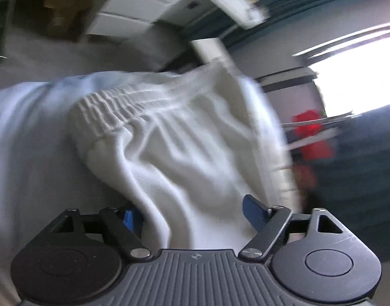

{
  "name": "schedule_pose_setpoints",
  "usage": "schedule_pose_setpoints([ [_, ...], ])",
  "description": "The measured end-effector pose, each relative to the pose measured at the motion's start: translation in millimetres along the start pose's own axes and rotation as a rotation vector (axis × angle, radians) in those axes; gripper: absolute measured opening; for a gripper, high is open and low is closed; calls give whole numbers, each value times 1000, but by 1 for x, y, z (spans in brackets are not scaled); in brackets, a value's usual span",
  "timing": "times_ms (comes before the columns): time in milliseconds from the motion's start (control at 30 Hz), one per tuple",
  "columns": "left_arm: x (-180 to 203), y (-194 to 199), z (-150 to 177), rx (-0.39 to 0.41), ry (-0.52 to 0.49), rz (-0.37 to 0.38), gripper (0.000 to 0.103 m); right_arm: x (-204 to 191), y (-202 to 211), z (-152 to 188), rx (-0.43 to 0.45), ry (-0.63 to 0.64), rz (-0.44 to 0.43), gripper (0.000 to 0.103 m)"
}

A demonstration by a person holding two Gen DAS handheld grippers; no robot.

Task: Fold clothes
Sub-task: 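Grasp the ribbed waistband with the left gripper and lift it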

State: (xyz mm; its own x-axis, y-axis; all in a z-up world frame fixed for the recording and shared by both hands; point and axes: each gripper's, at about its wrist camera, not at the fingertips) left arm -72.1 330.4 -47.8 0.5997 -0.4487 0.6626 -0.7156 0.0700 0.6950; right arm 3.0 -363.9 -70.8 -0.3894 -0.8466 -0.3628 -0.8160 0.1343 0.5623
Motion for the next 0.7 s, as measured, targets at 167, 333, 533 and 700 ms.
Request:
schedule_pose_setpoints([
  [167,-15,1,8,-37,27,-99,60,4,-1,0,-5,-20,6,76],
  [333,-9,26,13,11,-33,-14,33,10,-1,-3,0,-47,19,76],
  [533,7,16,5,36,-153,-43,15,31,-4,-7,-6,-157,60,76],
  [700,-12,-19,-6,-46,26,-87,33,55,-8,-5,-23,-274,102,76],
])
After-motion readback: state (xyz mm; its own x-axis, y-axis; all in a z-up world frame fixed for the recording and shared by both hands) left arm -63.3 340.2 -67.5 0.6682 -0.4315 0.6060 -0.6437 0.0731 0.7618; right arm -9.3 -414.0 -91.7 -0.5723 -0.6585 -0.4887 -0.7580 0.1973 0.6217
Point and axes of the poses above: each gripper's, at about its wrist camera, not at the fingertips, and y roughly against the way its jaws point, x to its right, z to its underside
